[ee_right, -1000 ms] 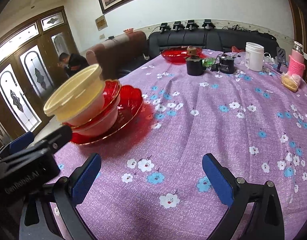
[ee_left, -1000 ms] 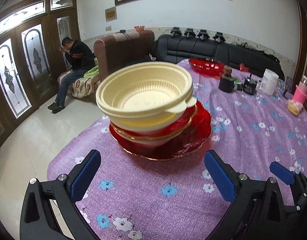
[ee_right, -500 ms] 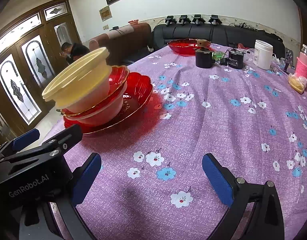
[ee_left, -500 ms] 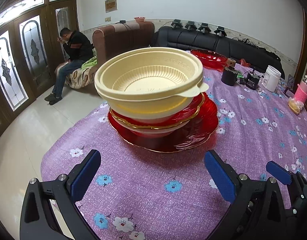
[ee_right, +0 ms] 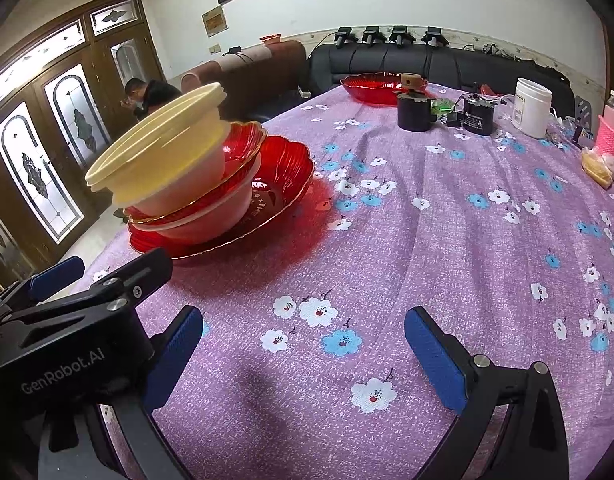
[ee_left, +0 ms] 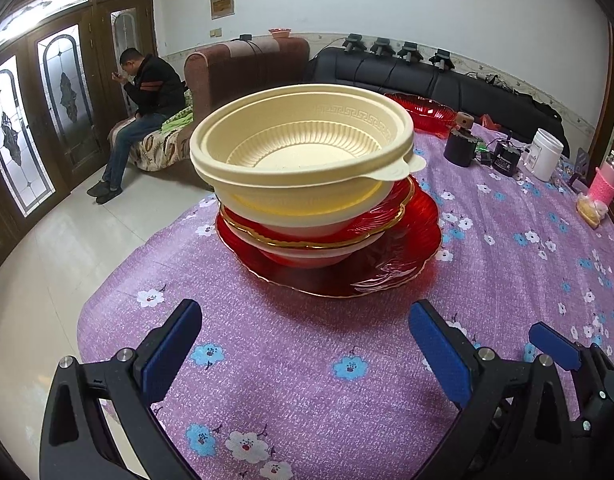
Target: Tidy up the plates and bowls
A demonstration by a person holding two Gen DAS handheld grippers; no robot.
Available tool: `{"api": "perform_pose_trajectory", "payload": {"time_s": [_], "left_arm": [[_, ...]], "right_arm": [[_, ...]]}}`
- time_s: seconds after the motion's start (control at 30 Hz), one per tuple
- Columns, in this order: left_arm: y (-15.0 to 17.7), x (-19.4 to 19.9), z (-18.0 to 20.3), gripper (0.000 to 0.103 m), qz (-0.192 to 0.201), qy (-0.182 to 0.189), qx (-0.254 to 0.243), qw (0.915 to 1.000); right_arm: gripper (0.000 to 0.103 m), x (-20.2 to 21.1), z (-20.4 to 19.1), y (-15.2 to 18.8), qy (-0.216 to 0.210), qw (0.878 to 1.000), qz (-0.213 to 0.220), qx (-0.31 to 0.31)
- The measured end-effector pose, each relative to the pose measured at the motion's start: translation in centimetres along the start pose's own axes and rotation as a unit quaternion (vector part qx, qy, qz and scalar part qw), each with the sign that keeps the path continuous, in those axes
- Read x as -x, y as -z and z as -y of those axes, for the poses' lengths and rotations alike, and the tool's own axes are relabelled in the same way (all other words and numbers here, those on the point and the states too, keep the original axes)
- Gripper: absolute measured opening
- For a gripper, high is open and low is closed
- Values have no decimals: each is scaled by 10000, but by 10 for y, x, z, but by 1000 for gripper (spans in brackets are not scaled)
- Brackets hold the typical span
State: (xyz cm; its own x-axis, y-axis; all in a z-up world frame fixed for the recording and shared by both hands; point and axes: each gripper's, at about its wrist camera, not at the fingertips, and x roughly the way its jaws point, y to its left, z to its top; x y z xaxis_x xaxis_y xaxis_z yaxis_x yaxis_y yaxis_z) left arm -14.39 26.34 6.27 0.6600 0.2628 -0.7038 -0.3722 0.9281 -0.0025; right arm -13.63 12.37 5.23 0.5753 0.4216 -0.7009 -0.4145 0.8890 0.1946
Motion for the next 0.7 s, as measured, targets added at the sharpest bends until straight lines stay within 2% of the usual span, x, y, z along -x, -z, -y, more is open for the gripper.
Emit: {"api": "perform_pose_trajectory", "payload": {"time_s": [0.17, 0.33, 0.47, 0.57, 0.7], "left_arm": [[1, -1, 0, 103, -6, -3, 9, 10000], [2, -7, -12, 103, -203, 94, 157, 9996], [-12, 7, -50, 103, 168, 89, 728, 9972], [-29, 12, -74, 103, 318, -288, 897, 9950], [-48, 13, -105, 103, 485, -770, 1240, 9881]], "right_arm": [[102, -1, -1, 1, 4, 10000, -22, 19], [102, -1, -3, 3, 2, 10000, -49, 49], [102, 1, 1, 4, 53, 10000, -24, -5], [102, -1, 7, 4, 61, 9999, -63, -133], [102, -1, 7, 7, 42, 9998, -65, -169]]}}
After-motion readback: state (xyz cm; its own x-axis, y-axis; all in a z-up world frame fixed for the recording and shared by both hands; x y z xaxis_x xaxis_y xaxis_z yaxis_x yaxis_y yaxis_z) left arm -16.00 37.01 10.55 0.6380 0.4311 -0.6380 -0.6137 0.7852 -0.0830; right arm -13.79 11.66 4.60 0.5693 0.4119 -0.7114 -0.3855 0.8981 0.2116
